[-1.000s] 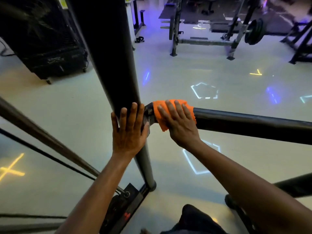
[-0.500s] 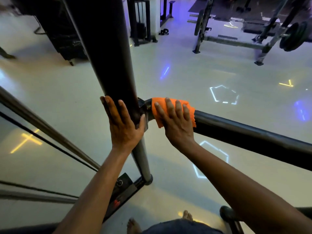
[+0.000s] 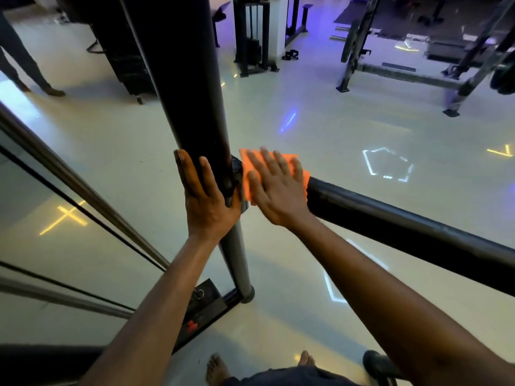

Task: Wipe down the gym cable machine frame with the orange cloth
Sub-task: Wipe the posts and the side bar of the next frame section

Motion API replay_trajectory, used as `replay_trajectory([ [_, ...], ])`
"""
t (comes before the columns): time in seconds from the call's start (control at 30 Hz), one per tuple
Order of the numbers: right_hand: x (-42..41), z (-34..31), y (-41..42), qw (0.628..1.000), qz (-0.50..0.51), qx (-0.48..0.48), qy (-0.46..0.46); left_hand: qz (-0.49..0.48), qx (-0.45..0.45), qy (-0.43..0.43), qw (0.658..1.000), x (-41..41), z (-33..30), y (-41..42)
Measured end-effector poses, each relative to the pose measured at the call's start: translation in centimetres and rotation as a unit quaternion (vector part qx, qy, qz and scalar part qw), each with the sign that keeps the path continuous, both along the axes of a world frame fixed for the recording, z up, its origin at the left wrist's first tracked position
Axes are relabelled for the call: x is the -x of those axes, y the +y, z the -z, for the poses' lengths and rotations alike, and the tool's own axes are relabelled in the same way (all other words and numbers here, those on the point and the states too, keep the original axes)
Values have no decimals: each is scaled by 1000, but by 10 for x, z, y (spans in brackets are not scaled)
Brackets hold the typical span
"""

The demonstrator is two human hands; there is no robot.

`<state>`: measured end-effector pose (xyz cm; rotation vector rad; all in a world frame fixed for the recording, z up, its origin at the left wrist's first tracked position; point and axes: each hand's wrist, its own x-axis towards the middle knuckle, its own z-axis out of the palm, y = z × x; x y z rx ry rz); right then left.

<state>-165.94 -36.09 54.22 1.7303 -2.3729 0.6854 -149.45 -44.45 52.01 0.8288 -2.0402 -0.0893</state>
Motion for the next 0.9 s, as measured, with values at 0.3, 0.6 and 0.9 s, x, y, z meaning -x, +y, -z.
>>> replay_trajectory([
  [0.3,8,31,-14,984,-25,-45,172,32,-24,-18,999,-8,-2,-1],
  [0.6,6,48,18,983,19,-11,181,52,-61,-32,996,-18,5,-1],
  [0.9,-5,35,-10,980,70,-40,183,67,-60,-22,996,-17,6,-3],
])
